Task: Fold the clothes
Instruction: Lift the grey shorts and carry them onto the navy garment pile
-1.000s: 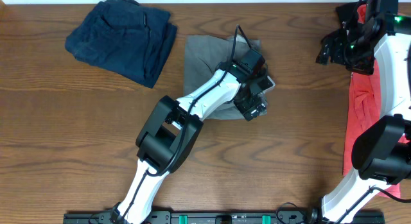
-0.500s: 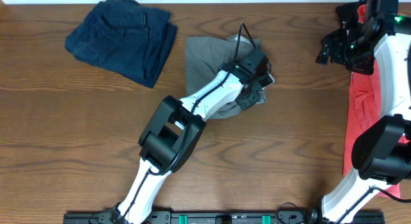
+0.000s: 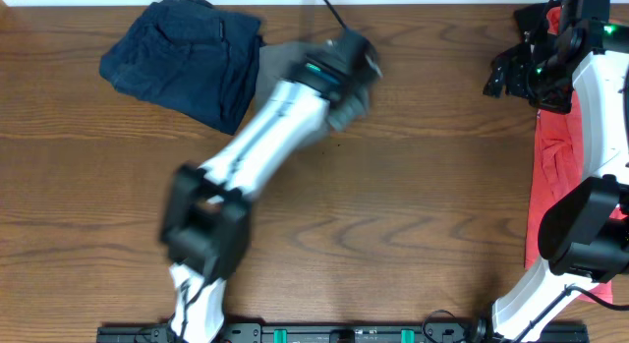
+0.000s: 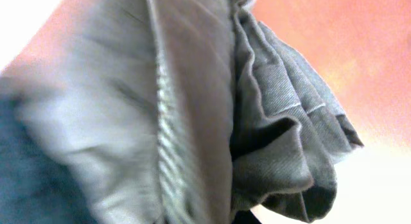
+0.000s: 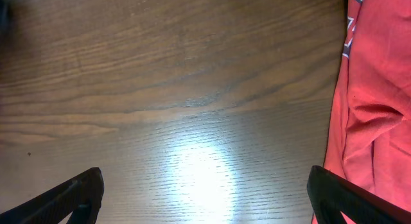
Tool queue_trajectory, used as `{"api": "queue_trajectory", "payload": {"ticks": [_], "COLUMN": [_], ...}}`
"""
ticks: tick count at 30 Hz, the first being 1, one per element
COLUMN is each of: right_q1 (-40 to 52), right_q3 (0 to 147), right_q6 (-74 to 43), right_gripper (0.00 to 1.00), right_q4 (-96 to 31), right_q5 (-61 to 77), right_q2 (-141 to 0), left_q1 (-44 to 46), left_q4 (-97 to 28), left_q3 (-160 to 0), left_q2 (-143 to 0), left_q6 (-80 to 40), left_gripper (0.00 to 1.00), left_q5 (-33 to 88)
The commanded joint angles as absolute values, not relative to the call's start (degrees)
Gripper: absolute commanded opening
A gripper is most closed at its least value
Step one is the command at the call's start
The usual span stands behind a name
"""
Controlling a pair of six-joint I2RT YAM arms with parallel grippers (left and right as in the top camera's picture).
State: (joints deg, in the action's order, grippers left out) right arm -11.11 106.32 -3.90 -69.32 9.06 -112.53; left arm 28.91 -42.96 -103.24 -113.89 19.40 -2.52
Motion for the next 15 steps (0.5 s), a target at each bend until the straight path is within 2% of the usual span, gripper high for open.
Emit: {"api": "queue_trajectory", "payload": {"ticks": [1, 9, 15], "right_q1": [-11.7, -11.6, -11.6], "right_q3": [105.9, 105.9, 105.9], "right_q6": [-4.7, -4.7, -4.7], "right_gripper": [0.99, 0.99, 0.99], "right_q4": [-69.2, -68.8, -67.9], "right_q5": [9.7, 11.3, 11.9], "right_q2": [-112.2, -112.2, -112.2], "left_q1": [24.6, 13.8, 6.7], "left_q4": [-41.2, -34.2, -23.7], "left_q3": [-106.2, -106.2, -106.2], "left_q2": [-105.6, -102.7, -102.8], "left_q6": [21.6, 34.4, 42.5], "left_gripper": [0.06, 0.06, 0.06], "left_q5": [-5.3, -8.6, -9.9]}}
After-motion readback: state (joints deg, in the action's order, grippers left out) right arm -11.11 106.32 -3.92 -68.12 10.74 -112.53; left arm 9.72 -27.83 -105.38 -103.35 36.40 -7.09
